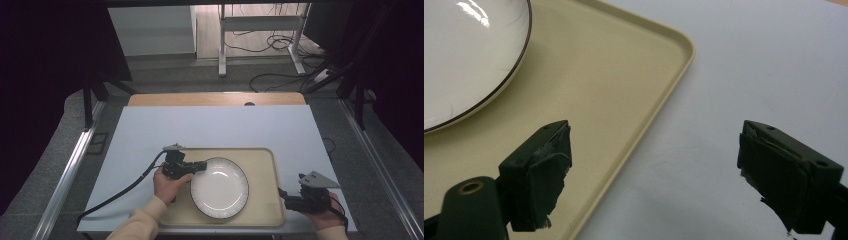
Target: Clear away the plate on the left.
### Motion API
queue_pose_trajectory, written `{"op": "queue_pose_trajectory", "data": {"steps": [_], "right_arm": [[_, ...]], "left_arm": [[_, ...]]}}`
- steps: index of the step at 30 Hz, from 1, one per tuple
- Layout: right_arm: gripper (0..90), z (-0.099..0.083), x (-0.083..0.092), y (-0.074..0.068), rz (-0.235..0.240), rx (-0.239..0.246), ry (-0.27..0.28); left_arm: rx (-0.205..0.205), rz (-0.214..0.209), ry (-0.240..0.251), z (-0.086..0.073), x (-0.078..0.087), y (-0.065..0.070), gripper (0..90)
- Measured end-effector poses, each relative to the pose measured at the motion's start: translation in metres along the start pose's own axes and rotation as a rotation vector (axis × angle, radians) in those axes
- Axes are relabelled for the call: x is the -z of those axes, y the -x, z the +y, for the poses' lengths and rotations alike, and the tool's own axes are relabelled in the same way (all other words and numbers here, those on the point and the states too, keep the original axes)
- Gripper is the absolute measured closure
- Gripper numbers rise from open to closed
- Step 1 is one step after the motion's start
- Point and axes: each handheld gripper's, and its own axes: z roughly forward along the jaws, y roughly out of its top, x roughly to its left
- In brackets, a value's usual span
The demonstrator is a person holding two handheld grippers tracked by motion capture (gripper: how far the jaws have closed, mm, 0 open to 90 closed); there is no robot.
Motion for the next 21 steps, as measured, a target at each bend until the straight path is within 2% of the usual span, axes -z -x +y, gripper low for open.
{"op": "queue_pose_trajectory", "data": {"steps": [3,5,7,9,11,14,16,17,21], "right_arm": [[14.4,0.000,0.000,0.000,0.000,0.000,-0.001],[14.4,0.000,0.000,0.000,0.003,0.000,-0.001],[14.4,0.000,0.000,0.000,0.004,0.000,-0.001],[14.4,0.000,0.000,0.000,0.005,-0.002,-0.001],[14.4,0.000,0.000,0.000,0.005,-0.001,0.000],[14.4,0.000,0.000,0.000,0.005,-0.001,0.000],[14.4,0.000,0.000,0.000,0.005,-0.002,0.001],[14.4,0.000,0.000,0.000,0.005,-0.002,0.001],[14.4,0.000,0.000,0.000,0.005,-0.001,0.002]], "left_arm": [[0.008,0.018,-0.030,-0.002,-0.004,-0.006,81.9],[0.023,0.013,-0.040,-0.005,-0.006,-0.010,81.1],[0.018,0.024,-0.070,-0.006,-0.008,-0.013,78.5],[0.014,0.031,-0.078,-0.008,-0.010,-0.013,75.8],[0.038,0.018,-0.089,-0.007,-0.011,-0.014,69.8],[0.044,0.011,-0.089,-0.005,-0.009,-0.014,61.2],[0.037,0.002,-0.064,-0.003,-0.006,-0.013,55.5],[0.042,0.006,-0.046,-0.001,-0.003,-0.011,52.3],[0.043,0.058,-0.029,0.005,0.007,-0.011,37.5]]}}
